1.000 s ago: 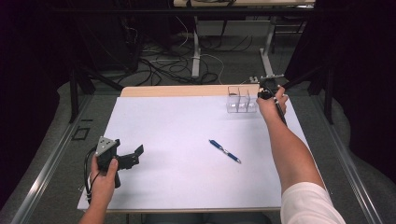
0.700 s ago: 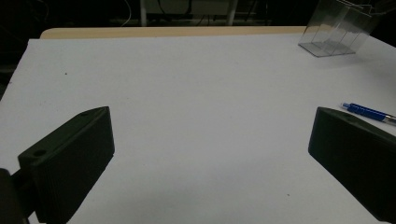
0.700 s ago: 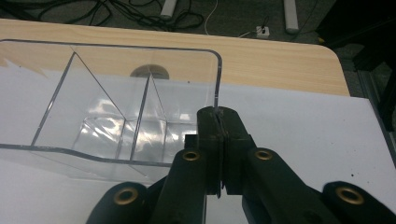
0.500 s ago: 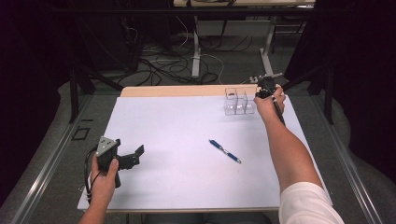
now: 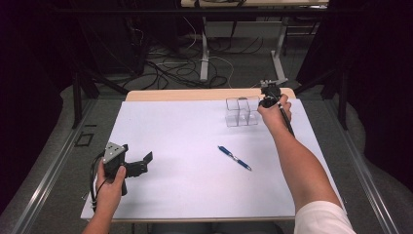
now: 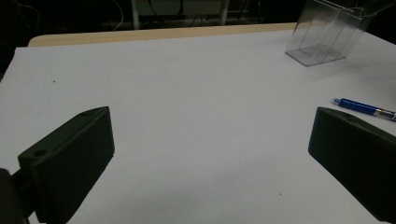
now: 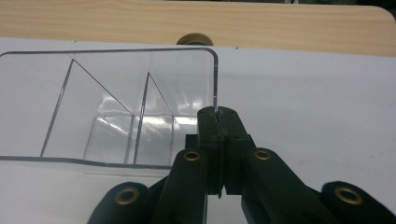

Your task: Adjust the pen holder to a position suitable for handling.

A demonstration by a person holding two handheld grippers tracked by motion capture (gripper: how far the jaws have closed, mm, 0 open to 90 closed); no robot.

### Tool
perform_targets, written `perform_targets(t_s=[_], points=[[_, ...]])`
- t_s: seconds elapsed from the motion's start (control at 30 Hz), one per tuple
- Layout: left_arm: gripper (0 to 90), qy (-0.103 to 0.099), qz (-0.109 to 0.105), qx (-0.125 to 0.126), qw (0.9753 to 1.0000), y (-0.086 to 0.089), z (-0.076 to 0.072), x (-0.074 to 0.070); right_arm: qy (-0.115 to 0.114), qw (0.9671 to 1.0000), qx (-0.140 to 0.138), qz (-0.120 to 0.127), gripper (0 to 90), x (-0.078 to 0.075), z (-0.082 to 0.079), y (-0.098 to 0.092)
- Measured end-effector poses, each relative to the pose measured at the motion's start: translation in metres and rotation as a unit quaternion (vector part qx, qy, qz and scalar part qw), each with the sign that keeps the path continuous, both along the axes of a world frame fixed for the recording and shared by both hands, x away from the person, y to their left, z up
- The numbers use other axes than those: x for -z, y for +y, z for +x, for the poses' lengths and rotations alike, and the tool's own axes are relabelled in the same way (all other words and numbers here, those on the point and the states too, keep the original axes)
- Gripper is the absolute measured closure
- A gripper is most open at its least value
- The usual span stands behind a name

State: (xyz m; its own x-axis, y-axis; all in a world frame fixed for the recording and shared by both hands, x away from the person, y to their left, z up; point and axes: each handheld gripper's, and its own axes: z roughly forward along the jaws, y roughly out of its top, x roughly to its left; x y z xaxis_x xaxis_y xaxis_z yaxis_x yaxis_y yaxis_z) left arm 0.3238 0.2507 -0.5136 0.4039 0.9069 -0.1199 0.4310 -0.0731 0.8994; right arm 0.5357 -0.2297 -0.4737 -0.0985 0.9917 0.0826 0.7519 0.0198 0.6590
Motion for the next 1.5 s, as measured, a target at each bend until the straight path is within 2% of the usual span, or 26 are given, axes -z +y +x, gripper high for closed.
perform_targets(t_s=[0.07,0.27,0.53,0.77,1.0,1.1,1.37,1.5], points=[[0.1,-0.001,-0.002,0.001,1.0000,0.000,0.000,0.000,0.005,1.0000,0.003,-0.001,89.3,-0.001,-0.005,0.008],[0.1,-0.002,0.004,0.007,1.0000,-0.003,-0.001,-0.001,0.022,0.9997,-0.010,-0.007,89.2,-0.003,-0.016,0.029],[0.1,-0.004,0.001,0.006,1.0000,-0.006,-0.002,-0.001,0.048,0.9987,-0.015,0.007,89.0,-0.005,-0.031,0.054],[0.1,-0.005,0.003,0.007,1.0000,-0.007,-0.003,-0.001,0.054,0.9983,-0.019,0.010,88.8,-0.005,-0.045,0.069],[0.1,-0.003,0.005,0.004,1.0000,-0.008,-0.004,-0.001,0.060,0.9973,-0.033,0.027,88.3,-0.005,-0.053,0.082],[0.1,-0.003,0.007,0.005,1.0000,-0.009,-0.003,0.000,0.074,0.9954,-0.035,0.051,87.5,-0.005,-0.054,0.088],[0.1,0.001,0.010,0.005,0.9999,-0.007,-0.003,0.000,0.082,0.9915,-0.047,0.089,86.2,-0.003,-0.058,0.094],[0.1,-0.001,0.011,0.004,0.9999,-0.008,-0.003,0.000,0.082,0.9911,-0.054,0.090,83.9,-0.002,-0.057,0.093]])
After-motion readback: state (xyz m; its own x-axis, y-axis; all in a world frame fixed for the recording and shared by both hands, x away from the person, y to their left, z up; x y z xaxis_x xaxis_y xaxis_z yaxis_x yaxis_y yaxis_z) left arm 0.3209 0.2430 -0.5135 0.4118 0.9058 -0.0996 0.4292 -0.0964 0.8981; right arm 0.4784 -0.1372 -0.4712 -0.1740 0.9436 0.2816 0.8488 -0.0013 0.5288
